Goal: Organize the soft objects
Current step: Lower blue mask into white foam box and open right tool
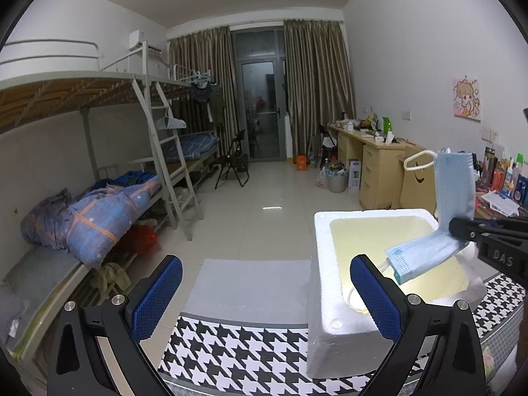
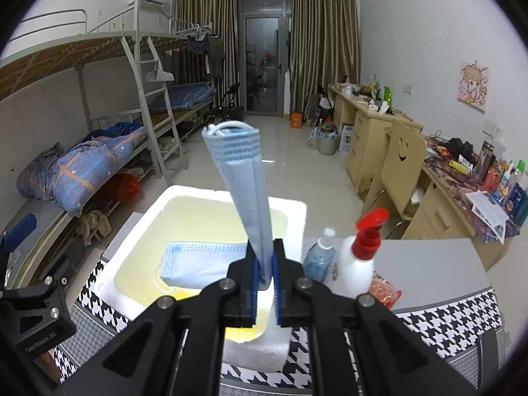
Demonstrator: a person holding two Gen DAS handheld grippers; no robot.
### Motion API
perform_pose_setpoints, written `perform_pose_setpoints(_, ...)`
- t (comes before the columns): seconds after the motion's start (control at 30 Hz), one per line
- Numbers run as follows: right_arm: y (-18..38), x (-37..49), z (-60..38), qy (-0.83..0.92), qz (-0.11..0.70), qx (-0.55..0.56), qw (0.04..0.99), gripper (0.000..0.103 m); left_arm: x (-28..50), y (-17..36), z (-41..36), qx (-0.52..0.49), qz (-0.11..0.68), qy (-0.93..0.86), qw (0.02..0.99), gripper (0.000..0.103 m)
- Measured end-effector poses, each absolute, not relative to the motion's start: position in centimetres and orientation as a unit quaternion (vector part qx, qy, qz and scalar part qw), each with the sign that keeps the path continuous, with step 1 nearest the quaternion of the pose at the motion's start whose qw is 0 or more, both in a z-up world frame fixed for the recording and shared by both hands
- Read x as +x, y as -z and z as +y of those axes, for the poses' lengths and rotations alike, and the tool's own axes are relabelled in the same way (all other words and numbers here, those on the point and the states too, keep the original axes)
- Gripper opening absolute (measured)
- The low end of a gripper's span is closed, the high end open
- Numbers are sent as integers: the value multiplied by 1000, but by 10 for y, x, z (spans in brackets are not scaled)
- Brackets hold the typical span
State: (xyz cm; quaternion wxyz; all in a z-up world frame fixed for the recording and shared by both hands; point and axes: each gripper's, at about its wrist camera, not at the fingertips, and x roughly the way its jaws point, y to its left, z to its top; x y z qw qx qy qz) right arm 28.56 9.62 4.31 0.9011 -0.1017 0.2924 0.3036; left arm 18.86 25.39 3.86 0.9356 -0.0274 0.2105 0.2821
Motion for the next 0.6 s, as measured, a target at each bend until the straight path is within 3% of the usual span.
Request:
perform_pose_setpoints(0.47, -26, 292, 114, -314, 323, -116, 885, 11, 178, -40, 262, -34, 210, -283, 935, 102)
perform_pose_setpoints(0.5, -25, 293, 115, -315, 327, -119, 883, 14, 177, -40, 262, -34, 211, -282, 935, 102)
perform_pose_setpoints(0.6, -23, 295, 117, -322, 339, -117, 876, 44, 176, -39, 265, -38, 213, -281, 935, 102)
